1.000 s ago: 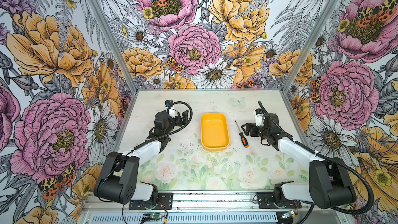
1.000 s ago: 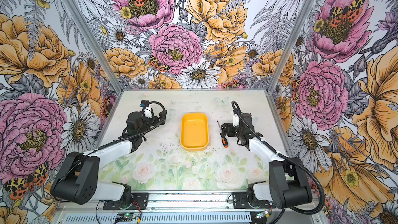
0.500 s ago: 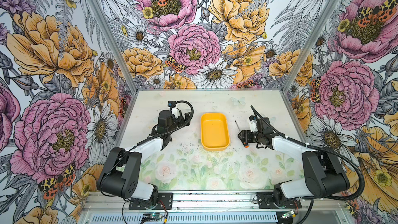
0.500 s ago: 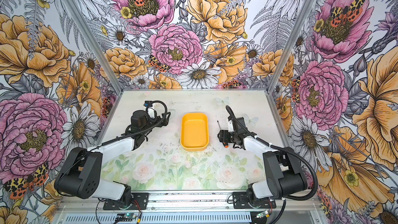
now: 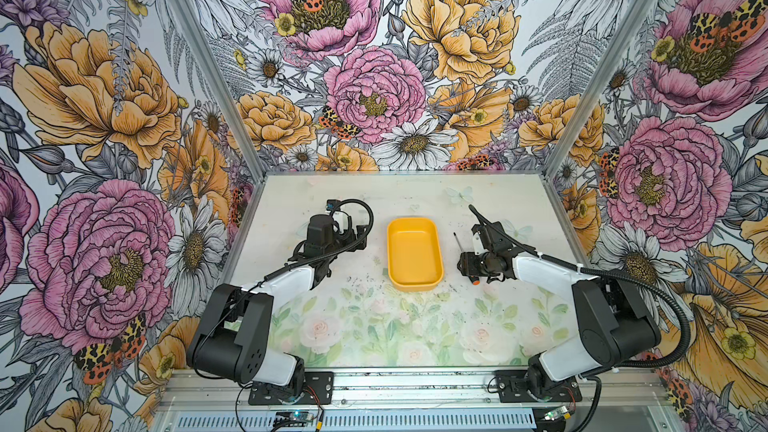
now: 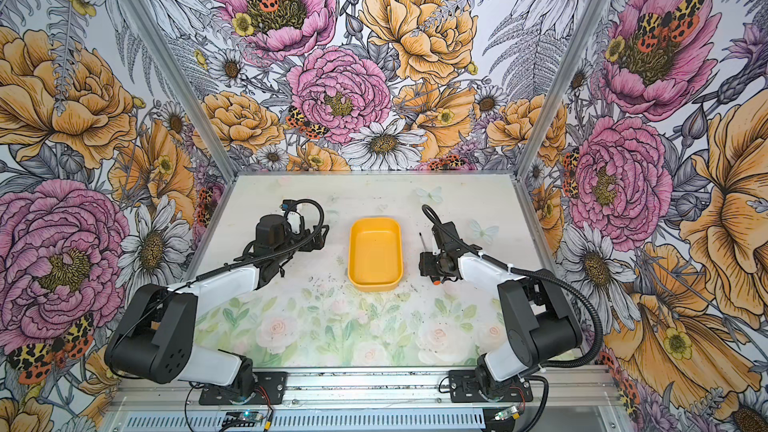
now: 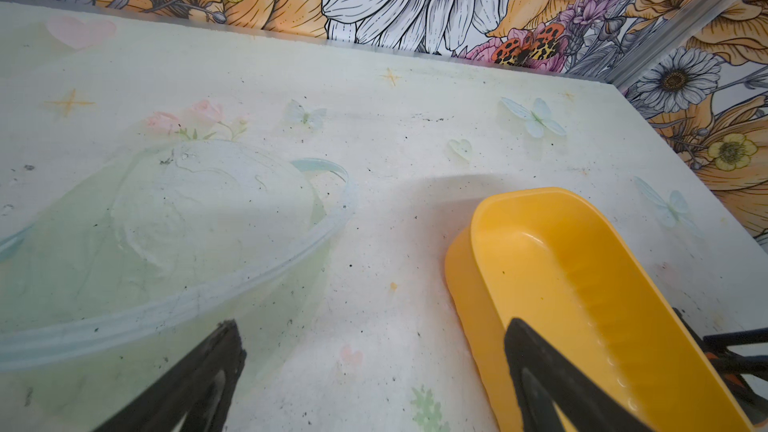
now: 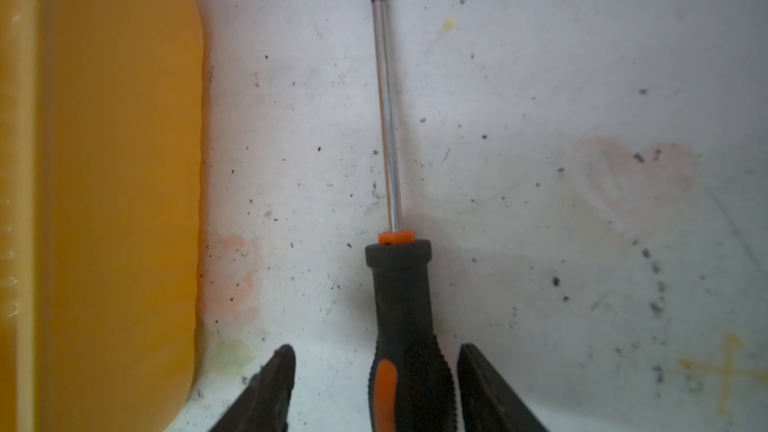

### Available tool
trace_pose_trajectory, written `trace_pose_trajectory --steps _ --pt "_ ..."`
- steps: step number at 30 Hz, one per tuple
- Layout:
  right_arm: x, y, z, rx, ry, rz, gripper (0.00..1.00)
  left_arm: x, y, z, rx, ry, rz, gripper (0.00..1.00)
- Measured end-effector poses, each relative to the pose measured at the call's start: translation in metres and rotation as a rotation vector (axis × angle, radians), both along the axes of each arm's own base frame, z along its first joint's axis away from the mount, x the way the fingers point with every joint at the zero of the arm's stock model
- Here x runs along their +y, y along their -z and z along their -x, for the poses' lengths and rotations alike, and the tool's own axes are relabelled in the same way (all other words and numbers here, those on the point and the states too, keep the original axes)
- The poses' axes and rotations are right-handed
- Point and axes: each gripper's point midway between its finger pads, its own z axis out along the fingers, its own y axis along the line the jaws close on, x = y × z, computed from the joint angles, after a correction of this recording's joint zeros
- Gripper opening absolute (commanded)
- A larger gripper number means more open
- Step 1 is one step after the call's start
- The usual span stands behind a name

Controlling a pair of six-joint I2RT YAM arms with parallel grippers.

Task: Put the screwdriver in the bin
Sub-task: 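Close the right gripper on the black-and-orange screwdriver handle and lift it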

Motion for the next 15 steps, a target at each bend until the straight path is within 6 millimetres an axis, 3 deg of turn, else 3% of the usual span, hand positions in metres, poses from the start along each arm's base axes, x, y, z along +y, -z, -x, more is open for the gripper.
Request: trace_pose_trajectory --steps 11,15 --pt "-0.005 0.012 0.008 0.092 0.016 0.05 0.45 0.0 -0.009 0.002 -0.02 0.001 0.005 0.99" --pt "-0.007 0.015 0.009 0.107 0.021 0.062 0.27 0.0 -0.009 0.002 -0.017 0.001 0.004 0.99"
